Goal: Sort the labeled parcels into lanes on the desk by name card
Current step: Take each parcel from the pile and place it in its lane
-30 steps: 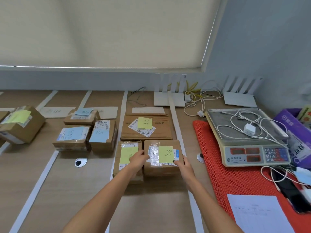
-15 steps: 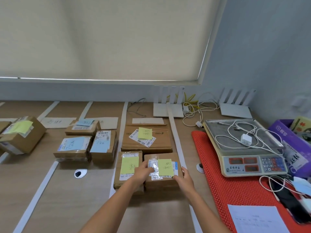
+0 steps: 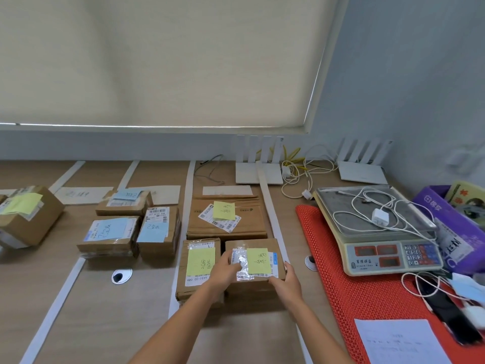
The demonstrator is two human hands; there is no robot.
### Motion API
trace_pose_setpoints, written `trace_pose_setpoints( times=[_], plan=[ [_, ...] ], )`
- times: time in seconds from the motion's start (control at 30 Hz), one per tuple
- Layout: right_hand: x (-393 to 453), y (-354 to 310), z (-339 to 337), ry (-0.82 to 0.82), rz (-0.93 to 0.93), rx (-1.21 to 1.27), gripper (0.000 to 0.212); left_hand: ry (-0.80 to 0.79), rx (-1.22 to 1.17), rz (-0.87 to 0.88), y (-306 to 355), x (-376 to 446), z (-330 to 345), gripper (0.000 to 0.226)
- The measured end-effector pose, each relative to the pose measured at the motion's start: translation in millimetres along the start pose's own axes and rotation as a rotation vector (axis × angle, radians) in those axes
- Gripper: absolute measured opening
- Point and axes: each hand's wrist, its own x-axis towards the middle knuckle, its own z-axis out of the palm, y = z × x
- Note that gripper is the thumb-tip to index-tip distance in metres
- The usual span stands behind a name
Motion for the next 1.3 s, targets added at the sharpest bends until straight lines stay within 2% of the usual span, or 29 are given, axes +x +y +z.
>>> trace_pose_setpoints(
  times=[0.1, 0.23, 0.33, 0.57, 0.77, 0.93, 1.03, 1.17, 1.3],
  plan=[
    [-4, -7, -7, 0.062, -0.036, -0.110, 0.069, 0.070, -0.043, -0.014, 6, -5, -5, 0.049],
    [-14, -27, -11, 0.099, -0.149, -0.130, 0.057, 0.129, -0.056, 0.022, 12, -19, -19, 0.048],
    [-28, -45, -2, 0.045, -0.189, -0.073, 0.053, 0.174, -0.066, 0.066, 12, -36, -33, 0.048],
    [-84, -80, 47, -0.097, -0.314, -0.081, 0.059, 0.206, 0.027, 0.200, 7, -92, -91, 0.057],
    [-152, -127, 121, -0.153, -0.390, -0.117, 0.065, 0.176, 0.056, 0.356, -6, -145, -195, 0.061],
    [-223, -175, 207, -0.085, -0.494, -0.101, 0.060, 0.189, 0.092, 0.447, -36, -194, -322, 0.051],
    [-266, -195, 260, -0.072, -0.519, -0.088, 0.058, 0.167, 0.151, 0.494, -56, -231, -388, 0.054],
    [-315, -215, 325, -0.113, -0.546, -0.041, 0.058, 0.211, 0.199, 0.491, -83, -266, -457, 0.059],
    [-347, -237, 373, -0.150, -0.588, -0.041, 0.056, 0.251, 0.172, 0.467, -102, -283, -497, 0.056]
  ],
)
